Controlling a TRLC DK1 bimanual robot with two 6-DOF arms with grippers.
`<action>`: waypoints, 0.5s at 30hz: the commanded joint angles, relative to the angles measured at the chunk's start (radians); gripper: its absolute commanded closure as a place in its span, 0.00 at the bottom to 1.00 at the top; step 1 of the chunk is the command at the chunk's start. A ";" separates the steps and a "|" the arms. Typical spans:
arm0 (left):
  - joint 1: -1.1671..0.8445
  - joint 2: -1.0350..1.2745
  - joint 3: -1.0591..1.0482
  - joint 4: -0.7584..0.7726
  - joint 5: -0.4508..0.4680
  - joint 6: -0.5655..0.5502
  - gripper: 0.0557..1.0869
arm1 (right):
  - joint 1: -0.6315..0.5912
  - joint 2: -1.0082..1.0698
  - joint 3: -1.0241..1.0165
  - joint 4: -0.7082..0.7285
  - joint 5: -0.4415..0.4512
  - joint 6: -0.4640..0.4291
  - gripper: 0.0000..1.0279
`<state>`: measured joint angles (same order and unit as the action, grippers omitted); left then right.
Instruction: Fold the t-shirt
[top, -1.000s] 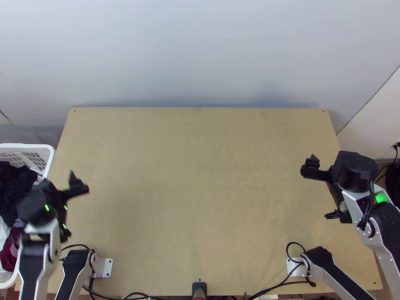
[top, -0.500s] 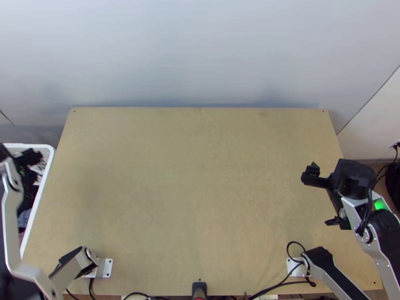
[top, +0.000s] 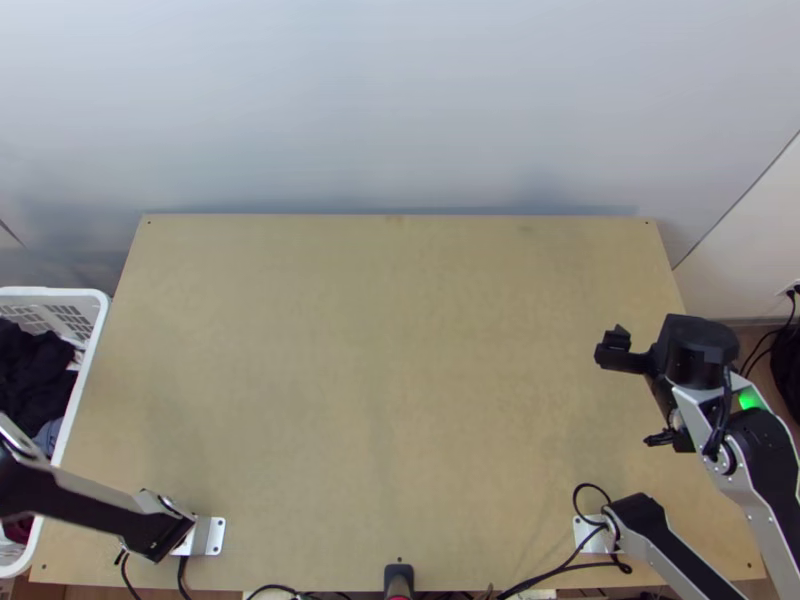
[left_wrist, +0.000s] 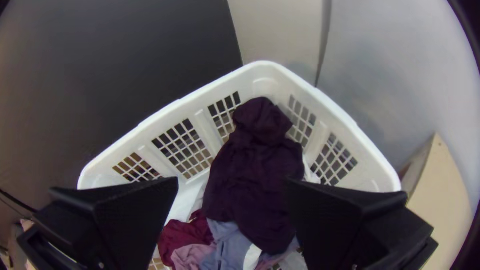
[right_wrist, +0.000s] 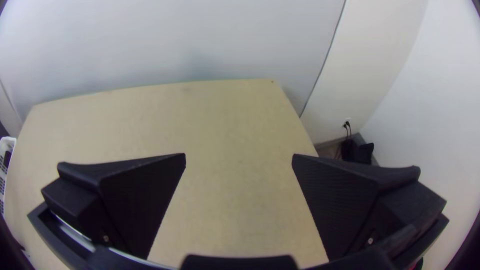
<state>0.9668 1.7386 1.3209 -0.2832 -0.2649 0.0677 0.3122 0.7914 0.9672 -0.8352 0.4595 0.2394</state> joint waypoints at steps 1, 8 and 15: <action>0.072 0.272 0.110 0.107 -0.008 -0.011 0.05 | 0.004 0.016 0.007 -0.056 0.004 -0.009 0.04; 0.062 0.509 0.282 0.073 -0.008 -0.066 0.05 | 0.010 0.031 0.030 -0.116 0.004 -0.037 0.04; 0.059 0.725 0.469 0.018 -0.008 -0.112 0.05 | 0.010 0.031 0.019 -0.171 0.016 -0.040 0.04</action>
<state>1.0237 2.2597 1.6272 -0.2298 -0.2722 -0.0086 0.3202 0.8181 0.9874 -0.9611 0.4671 0.2047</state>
